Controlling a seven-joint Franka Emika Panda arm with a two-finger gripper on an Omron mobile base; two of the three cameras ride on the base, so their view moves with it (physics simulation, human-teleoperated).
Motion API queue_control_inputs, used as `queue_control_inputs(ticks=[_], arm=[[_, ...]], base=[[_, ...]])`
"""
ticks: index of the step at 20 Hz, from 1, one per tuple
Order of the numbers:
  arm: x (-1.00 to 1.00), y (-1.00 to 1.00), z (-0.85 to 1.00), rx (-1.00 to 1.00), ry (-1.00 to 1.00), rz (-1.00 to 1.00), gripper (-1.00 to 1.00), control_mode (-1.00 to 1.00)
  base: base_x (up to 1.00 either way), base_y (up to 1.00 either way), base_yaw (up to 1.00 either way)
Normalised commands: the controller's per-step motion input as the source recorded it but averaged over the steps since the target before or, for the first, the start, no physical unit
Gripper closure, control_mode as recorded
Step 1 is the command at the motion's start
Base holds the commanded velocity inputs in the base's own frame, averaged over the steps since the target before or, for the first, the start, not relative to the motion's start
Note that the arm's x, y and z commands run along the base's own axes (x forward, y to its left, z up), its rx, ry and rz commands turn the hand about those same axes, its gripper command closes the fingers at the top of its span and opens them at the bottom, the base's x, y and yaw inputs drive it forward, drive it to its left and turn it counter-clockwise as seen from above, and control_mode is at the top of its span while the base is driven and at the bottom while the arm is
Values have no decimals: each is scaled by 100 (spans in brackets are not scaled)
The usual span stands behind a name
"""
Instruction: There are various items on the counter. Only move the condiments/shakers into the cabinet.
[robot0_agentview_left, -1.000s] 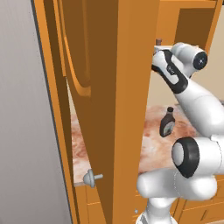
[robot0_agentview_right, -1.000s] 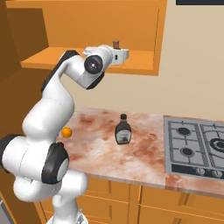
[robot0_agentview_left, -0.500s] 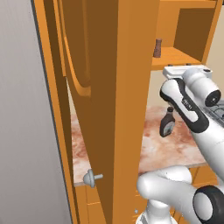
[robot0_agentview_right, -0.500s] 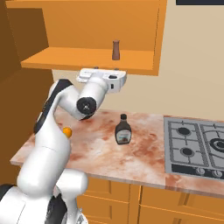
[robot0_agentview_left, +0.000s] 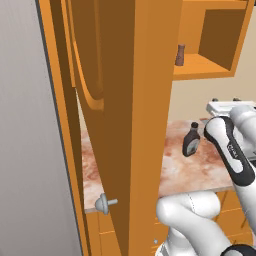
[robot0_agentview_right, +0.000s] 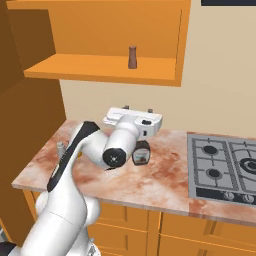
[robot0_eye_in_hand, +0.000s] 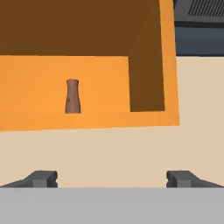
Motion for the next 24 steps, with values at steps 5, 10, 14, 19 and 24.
queue_control_inputs(ticks=[5, 10, 14, 19, 24], arm=[[2, -65, -15, 9, 12, 15, -100, -100], [9, 2, -48, -1, 35, 3, -100, -100], [0, 13, -83, -3, 27, 2, -100, -100], [7, -9, -32, 0, 4, 12, -100, -100], [23, 0, -51, 1, 2, 21, -100, -100]], base=[[0, 0, 0], [0, 0, 0], [0, 0, 0], [0, 0, 0], [0, 0, 0]])
